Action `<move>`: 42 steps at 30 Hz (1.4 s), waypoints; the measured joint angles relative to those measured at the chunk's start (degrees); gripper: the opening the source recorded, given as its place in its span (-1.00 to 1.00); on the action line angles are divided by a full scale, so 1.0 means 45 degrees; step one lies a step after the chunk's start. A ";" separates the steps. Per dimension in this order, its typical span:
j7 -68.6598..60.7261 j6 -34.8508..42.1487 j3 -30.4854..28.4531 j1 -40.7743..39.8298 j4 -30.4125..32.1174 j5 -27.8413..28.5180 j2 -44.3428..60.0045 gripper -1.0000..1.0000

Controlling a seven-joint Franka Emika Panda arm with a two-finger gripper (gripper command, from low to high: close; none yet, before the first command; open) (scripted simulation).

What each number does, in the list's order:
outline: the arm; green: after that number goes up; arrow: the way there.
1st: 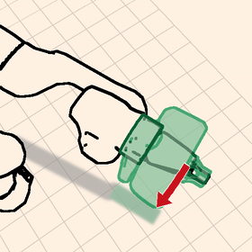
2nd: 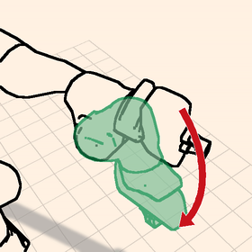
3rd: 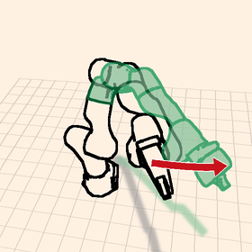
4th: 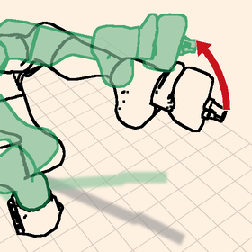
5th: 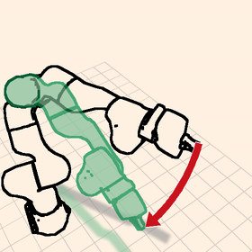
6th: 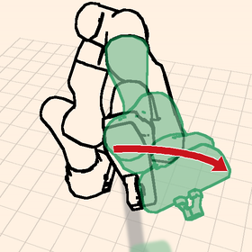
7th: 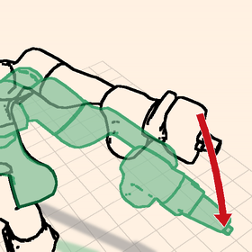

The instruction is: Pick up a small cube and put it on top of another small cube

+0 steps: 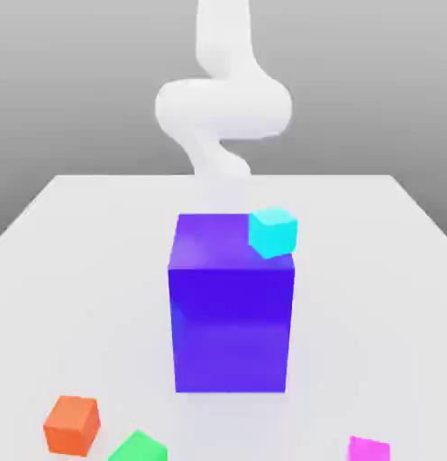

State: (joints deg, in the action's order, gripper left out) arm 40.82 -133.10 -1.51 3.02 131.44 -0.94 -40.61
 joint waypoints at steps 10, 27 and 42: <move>-0.4733 -0.1168 -0.0929 0.2198 -0.0314 -0.1184 0.4709 0.00; -1.1266 -0.3281 -0.0280 0.3714 -0.0784 -0.1191 1.2391 0.00; -1.2226 -0.5244 -0.0102 0.3936 -0.1289 -0.0341 1.5952 -1.00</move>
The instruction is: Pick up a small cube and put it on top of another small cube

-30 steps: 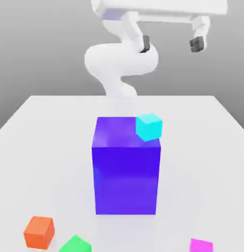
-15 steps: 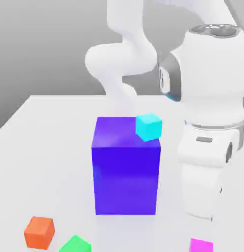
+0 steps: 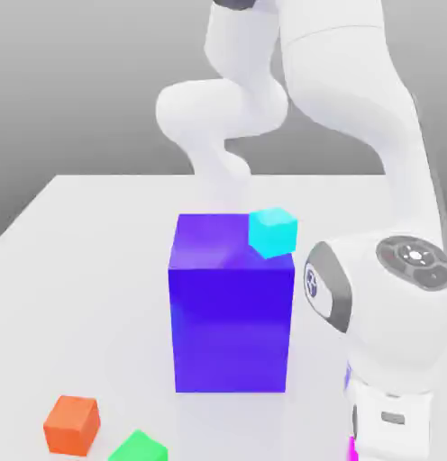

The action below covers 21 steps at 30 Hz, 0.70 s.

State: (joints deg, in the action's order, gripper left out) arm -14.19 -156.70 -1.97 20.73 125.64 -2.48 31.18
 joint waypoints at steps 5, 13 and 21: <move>0.0380 0.1397 -0.0292 -0.0080 0.0435 -0.0002 -0.1826 -1.00; 0.3657 0.2155 -0.2599 -0.1437 0.1006 -0.1038 -0.3032 -1.00; 0.5371 0.1438 -0.3673 -0.2669 0.1255 -0.2372 -0.2353 -1.00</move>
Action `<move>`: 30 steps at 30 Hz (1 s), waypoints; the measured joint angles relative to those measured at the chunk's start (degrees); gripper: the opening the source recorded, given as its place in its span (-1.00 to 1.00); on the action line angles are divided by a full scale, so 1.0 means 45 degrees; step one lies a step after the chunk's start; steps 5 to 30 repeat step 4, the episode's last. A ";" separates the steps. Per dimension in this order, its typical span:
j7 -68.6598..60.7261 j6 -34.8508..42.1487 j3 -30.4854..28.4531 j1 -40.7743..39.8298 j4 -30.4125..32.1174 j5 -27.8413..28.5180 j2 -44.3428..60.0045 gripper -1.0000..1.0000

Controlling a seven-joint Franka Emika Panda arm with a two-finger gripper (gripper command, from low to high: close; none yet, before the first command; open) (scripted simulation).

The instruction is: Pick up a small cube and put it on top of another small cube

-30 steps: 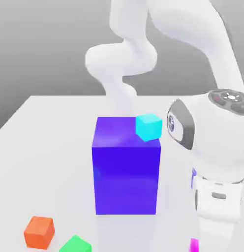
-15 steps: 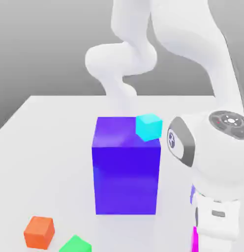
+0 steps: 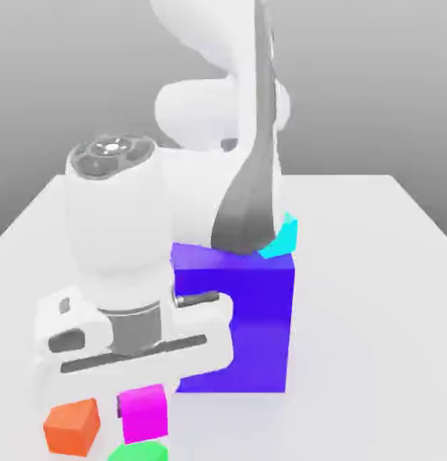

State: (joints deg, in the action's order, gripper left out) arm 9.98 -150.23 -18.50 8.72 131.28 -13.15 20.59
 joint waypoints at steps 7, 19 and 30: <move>-0.0155 -0.0344 0.0188 -0.0162 -0.0029 -0.0247 0.0392 1.00; -0.0155 -0.0344 0.0188 -0.0162 -0.0029 -0.0247 0.0392 1.00; -0.0155 -0.0344 0.0188 -0.0162 -0.0029 -0.0247 0.0392 1.00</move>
